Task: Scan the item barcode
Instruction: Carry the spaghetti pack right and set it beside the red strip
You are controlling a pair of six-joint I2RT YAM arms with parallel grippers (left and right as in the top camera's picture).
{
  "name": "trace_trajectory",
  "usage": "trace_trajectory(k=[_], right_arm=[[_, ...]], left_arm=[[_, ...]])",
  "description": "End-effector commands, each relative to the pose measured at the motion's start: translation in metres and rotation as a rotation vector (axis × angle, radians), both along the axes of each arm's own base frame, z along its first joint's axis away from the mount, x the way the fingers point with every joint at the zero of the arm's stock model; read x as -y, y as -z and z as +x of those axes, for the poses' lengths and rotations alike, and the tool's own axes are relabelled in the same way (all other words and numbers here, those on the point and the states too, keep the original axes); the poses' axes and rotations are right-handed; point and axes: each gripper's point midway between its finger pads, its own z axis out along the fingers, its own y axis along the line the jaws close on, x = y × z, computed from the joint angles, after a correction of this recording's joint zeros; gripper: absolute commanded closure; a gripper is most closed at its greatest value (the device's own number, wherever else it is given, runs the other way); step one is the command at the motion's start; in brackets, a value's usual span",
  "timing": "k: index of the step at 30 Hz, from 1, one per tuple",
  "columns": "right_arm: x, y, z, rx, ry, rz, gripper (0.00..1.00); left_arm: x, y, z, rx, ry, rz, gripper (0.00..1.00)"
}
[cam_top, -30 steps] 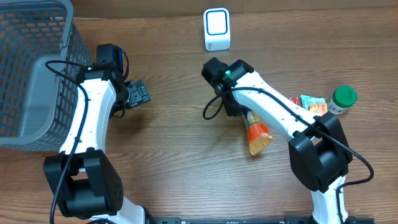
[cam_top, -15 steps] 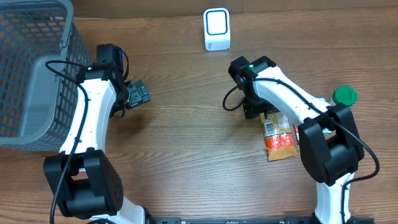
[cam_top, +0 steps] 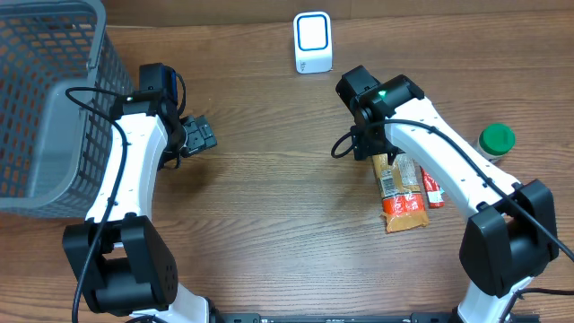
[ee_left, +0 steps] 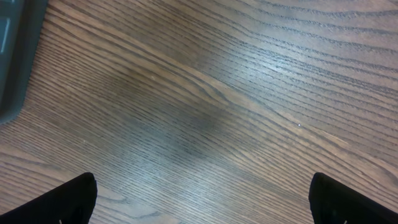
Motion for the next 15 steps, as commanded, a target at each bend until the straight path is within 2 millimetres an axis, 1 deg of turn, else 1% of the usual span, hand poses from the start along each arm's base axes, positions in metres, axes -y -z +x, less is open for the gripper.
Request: trace_trajectory(k=[1, 15], right_arm=[[-0.003, -0.004, 0.004, 0.031, 0.002, 0.012, 0.0], [-0.016, -0.007, 0.029, 0.135, 0.002, 0.071, 0.0]], left_arm=[[-0.001, -0.003, 0.002, 0.009, 0.012, 0.012, 0.0], [-0.001, -0.003, 0.002, 0.009, 0.012, 0.012, 0.0]])
